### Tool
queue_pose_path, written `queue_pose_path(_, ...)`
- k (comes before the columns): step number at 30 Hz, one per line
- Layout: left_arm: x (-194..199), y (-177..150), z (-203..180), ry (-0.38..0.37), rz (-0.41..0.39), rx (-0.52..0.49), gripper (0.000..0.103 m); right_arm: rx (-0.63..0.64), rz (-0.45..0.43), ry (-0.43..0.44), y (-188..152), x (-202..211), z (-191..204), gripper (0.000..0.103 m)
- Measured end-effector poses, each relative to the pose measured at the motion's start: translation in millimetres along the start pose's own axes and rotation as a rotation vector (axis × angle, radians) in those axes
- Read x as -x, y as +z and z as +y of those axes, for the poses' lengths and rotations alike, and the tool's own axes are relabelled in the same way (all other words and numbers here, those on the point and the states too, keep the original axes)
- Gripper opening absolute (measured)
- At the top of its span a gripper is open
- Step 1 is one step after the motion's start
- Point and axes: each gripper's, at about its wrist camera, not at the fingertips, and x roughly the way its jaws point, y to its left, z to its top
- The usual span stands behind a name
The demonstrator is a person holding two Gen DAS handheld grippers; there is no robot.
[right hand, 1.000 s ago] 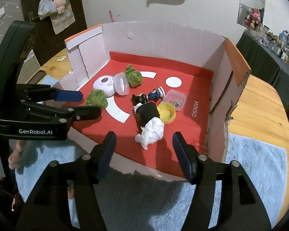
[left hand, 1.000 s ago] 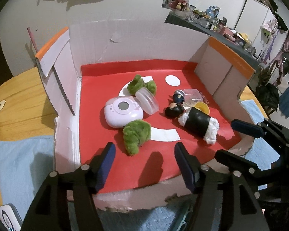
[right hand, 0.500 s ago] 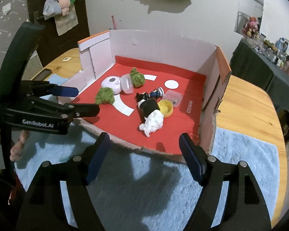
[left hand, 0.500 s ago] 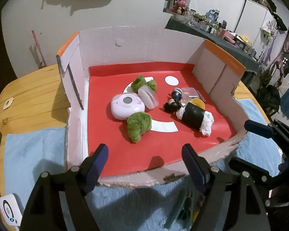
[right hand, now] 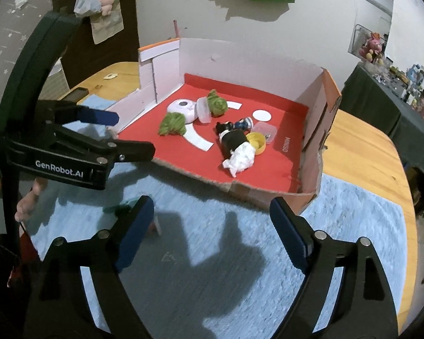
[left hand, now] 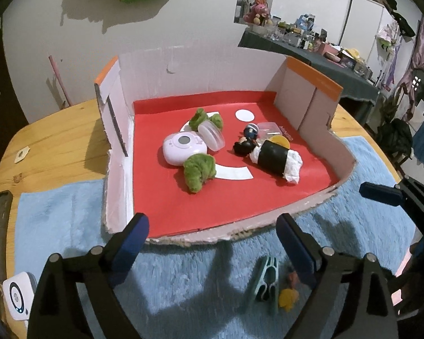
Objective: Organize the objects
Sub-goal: 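Withdraw both grippers from the box back over the rug, then grasp the green clothespin with the left gripper while the right grasps the doll figurine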
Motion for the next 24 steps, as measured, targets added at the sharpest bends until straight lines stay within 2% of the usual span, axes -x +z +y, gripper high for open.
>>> queue_pose_path(2, 4, -3, -1, 0.004, -0.008, -0.003, 0.093, 0.009, 0.005, 0.005, -3, 0, 4, 0.085)
queue_pose_path(4, 6, -5, -1, -0.002, -0.007, 0.003, 0.098, 0.023, 0.015, 0.014, -8, -1, 9, 0.085)
queue_pose_path(14, 6, -26, 7, 0.001, 0.020, 0.018, 0.098, 0.071, 0.057, 0.071, -23, -12, 33, 0.085)
queue_pose_path(24, 2, -34, 16, 0.007, 0.041, 0.031, 0.098, 0.097, 0.091, 0.091, -25, -26, 42, 0.085)
